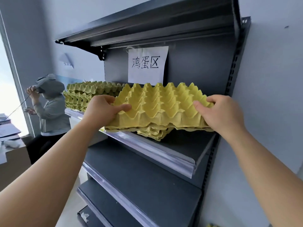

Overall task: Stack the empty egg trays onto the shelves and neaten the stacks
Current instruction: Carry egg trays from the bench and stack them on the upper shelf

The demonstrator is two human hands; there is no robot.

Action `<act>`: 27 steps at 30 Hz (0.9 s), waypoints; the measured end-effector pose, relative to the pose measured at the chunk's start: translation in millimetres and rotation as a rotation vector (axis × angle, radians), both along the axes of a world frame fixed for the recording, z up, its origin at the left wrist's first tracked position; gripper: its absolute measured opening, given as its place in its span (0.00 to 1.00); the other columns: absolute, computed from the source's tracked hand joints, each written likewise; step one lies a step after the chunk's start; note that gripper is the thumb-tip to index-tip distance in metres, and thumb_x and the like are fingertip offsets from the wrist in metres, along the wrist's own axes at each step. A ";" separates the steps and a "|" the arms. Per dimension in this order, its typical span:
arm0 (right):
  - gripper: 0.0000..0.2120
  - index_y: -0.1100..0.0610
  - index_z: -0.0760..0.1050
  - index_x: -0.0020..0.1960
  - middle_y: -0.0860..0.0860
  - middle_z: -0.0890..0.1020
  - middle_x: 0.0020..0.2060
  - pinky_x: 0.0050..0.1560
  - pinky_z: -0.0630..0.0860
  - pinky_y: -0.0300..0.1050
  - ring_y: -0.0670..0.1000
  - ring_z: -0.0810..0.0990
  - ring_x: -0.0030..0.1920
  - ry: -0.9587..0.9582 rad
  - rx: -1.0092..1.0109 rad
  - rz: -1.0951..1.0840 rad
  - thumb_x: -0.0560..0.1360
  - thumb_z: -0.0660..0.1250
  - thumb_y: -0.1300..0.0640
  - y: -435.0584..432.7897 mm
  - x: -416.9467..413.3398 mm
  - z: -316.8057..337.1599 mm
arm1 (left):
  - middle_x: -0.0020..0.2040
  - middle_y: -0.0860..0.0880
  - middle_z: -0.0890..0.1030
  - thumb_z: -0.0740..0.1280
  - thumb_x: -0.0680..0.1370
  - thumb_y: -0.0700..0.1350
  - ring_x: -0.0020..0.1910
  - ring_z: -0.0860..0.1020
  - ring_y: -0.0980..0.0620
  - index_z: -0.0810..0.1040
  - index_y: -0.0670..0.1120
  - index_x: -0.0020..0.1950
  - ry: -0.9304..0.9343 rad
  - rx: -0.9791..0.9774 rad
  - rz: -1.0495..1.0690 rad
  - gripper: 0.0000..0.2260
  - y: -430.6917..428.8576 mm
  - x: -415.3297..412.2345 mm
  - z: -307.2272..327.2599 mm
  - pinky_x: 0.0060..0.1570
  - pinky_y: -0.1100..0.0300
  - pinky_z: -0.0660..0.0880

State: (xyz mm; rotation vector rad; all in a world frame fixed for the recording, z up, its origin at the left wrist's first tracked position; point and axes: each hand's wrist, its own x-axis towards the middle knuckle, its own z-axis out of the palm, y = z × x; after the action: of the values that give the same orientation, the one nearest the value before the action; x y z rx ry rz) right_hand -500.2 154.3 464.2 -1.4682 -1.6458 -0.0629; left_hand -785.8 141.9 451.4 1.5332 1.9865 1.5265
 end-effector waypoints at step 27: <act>0.30 0.62 0.78 0.58 0.53 0.81 0.57 0.50 0.74 0.48 0.56 0.78 0.57 -0.062 -0.087 -0.458 0.72 0.64 0.36 86.6 -128.4 -5.2 | 0.40 0.45 0.77 0.76 0.68 0.56 0.39 0.77 0.45 0.77 0.49 0.52 0.042 -0.076 -0.602 0.18 226.1 -116.2 -1.4 0.42 0.56 0.74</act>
State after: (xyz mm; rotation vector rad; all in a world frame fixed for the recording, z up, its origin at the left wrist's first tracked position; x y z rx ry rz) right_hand -628.6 240.9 458.9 -1.9029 -1.3433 -0.2971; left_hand -902.0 367.9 450.1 1.9045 1.3822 1.1594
